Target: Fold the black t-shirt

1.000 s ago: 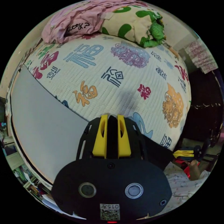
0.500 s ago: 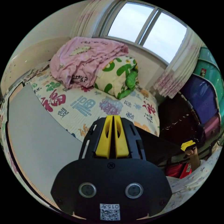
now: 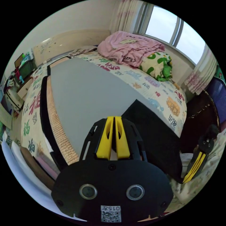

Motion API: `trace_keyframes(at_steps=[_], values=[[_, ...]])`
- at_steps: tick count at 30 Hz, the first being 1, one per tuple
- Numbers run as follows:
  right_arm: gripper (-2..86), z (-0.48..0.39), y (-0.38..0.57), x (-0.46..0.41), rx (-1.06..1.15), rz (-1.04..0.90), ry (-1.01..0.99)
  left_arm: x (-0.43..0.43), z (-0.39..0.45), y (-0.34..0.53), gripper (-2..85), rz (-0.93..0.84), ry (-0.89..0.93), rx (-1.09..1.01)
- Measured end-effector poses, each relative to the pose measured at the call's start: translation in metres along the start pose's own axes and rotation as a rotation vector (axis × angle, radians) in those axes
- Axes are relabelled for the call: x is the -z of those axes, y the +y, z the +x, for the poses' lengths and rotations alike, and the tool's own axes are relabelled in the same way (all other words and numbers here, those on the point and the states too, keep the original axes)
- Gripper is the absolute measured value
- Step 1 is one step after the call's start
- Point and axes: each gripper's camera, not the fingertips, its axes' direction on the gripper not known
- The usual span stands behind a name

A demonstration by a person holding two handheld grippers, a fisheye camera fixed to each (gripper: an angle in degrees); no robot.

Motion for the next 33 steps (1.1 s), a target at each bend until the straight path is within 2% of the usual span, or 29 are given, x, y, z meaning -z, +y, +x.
trace_keyframes(at_steps=[7, 12, 15, 18, 20, 21, 23, 25, 28, 33], values=[[0.0, 0.079, -0.008, -0.128, 0.038, -0.314, 0.178, -0.064, 0.018, 0.053, 0.0, -0.059, -0.138, 0.043], [1.5, 0.120, -0.004, -0.175, 0.085, -0.374, 0.271, -0.096, 0.024, 0.093, 0.4, -0.056, -0.204, 0.132], [5.9, 0.140, -0.001, -0.170, 0.150, -0.282, 0.175, -0.093, 0.009, 0.124, 1.3, 0.008, -0.252, 0.298], [6.9, 0.164, -0.002, -0.147, 0.185, -0.176, 0.108, -0.089, -0.003, 0.155, 5.5, 0.086, -0.075, 0.381], [7.5, 0.184, -0.002, -0.122, 0.175, -0.052, 0.081, -0.101, -0.002, 0.176, 7.5, 0.114, 0.067, 0.399], [7.5, 0.202, -0.001, -0.103, 0.152, 0.037, 0.073, -0.106, -0.001, 0.180, 7.8, 0.117, 0.082, 0.406], [7.2, 0.237, -0.001, -0.079, 0.102, 0.151, 0.111, -0.132, 0.001, 0.196, 8.3, 0.116, 0.119, 0.436], [6.8, 0.295, -0.006, -0.056, -0.009, 0.253, 0.251, -0.160, 0.003, 0.207, 8.4, 0.068, 0.142, 0.465], [5.3, 0.372, -0.032, -0.041, -0.172, 0.286, 0.381, -0.192, 0.020, 0.231, 8.3, 0.046, 0.156, 0.470], [1.4, 0.470, -0.110, -0.067, -0.203, 0.183, 0.488, -0.223, 0.049, 0.267, 7.3, 0.060, 0.079, 0.444]])
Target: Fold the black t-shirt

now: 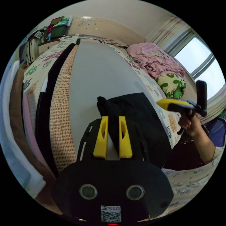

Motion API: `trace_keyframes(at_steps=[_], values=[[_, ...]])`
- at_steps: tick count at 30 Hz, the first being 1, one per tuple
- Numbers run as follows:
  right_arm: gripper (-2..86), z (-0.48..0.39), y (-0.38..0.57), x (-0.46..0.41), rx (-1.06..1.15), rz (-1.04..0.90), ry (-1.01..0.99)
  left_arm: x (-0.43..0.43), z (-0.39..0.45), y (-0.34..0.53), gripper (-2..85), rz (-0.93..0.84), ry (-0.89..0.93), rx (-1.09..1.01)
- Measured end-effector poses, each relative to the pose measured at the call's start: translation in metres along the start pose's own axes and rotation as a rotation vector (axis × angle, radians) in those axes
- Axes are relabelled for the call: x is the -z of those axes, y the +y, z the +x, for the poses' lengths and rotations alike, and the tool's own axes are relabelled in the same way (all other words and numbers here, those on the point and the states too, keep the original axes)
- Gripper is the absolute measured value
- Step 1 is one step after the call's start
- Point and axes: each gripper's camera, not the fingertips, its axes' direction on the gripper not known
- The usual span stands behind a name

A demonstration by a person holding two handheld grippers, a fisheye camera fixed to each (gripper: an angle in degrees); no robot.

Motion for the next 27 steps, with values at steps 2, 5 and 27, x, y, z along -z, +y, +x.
trace_keyframes(at_steps=[2, 5, 27], values=[[0.3, 0.017, -0.028, -0.042, 0.009, -0.096, 0.047, -0.014, -0.006, 0.014, 7.0, 0.011, -0.006, 0.022], [-0.4, 0.052, -0.057, -0.102, 0.003, -0.209, 0.154, -0.031, -0.013, 0.027, 7.2, 0.008, -0.036, 0.015], [6.5, 0.282, 0.015, -0.178, -0.451, -0.041, 0.020, -0.181, -0.131, 0.086, 5.6, -0.081, 0.268, 0.168]])
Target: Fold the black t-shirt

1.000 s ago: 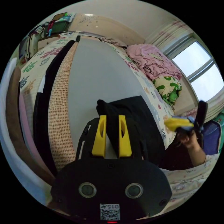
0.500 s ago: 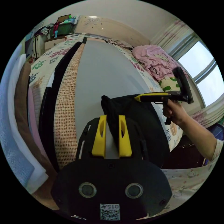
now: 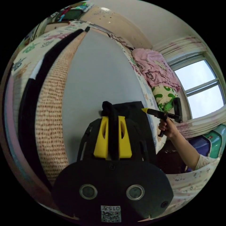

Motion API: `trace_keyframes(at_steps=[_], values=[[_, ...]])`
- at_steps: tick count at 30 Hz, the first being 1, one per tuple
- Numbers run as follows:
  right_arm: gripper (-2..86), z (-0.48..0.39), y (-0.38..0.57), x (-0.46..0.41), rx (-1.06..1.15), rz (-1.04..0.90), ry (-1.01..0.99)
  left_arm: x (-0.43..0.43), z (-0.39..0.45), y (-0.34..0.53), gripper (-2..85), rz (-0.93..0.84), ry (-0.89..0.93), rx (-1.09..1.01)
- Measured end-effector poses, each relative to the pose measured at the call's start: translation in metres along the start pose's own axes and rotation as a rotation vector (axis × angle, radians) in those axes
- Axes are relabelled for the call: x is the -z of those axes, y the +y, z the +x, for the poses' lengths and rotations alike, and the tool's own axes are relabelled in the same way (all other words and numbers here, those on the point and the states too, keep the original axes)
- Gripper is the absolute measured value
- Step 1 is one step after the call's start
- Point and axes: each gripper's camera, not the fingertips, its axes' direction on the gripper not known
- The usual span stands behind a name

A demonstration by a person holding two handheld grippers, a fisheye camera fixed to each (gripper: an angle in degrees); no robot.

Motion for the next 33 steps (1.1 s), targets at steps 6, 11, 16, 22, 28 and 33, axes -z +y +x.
trace_keyframes(at_steps=[6, 11, 16, 22, 28, 33], values=[[0.2, -0.004, 0.061, 0.045, 0.219, 0.191, -0.150, 0.068, 0.040, 0.073, 1.9, 0.276, -0.082, -0.238], [-0.1, -0.020, 0.155, 0.115, 0.468, 0.471, -0.371, 0.204, 0.074, 0.165, 1.3, 0.582, 0.075, -0.417], [0.2, -0.053, 0.245, 0.139, 0.743, 0.622, -0.379, 0.296, 0.119, 0.255, 1.0, 0.757, 0.006, -0.654], [0.2, -0.074, 0.317, 0.132, 0.986, 0.689, -0.508, 0.380, 0.130, 0.352, 0.8, 0.956, 0.011, -0.716], [0.1, -0.094, 0.365, 0.063, 1.155, 0.668, -0.557, 0.432, 0.140, 0.461, 0.8, 1.095, -0.173, -0.715], [0.1, -0.109, 0.351, -0.069, 1.088, 0.492, -0.578, 0.438, 0.095, 0.521, 1.0, 1.110, -0.298, -0.535]])
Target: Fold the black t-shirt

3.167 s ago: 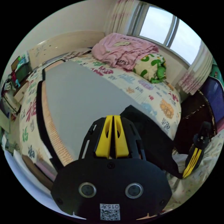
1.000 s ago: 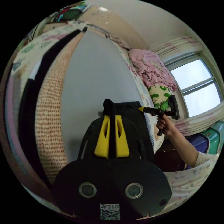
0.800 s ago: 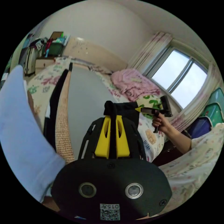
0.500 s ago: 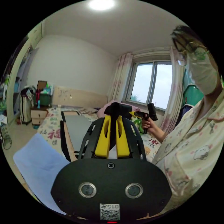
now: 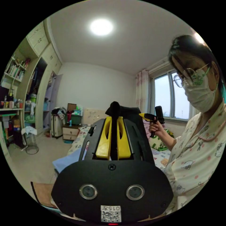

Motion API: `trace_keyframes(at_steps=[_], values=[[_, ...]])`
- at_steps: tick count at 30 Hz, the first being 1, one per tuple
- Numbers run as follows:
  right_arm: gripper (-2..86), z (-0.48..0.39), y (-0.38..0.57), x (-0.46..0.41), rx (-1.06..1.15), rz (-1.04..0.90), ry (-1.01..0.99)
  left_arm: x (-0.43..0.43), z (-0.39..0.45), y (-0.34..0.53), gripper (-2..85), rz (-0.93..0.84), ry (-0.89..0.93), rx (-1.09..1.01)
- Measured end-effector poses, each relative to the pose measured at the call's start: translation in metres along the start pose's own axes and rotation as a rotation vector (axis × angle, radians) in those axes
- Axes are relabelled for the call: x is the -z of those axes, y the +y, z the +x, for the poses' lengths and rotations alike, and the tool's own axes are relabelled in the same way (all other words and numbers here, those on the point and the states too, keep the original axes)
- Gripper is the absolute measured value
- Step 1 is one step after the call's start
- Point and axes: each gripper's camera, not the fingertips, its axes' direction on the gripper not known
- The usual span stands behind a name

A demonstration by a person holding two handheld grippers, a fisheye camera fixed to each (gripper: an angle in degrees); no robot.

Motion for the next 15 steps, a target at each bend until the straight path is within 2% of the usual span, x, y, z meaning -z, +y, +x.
trace_keyframes(at_steps=[3, 7, 15], values=[[0.1, 0.026, 0.048, -0.077, -0.087, -0.081, -0.030, 0.017, -0.028, 0.037, 1.1, -0.044, -0.126, 0.047], [0.1, 0.040, 0.108, -0.178, -0.064, -0.214, 0.128, 0.009, -0.069, 0.083, 1.4, -0.166, -0.260, 0.176], [0.1, 0.090, 0.212, -0.304, -0.176, -0.361, 0.303, -0.022, -0.079, 0.114, 2.8, -0.294, -0.351, 0.291]])
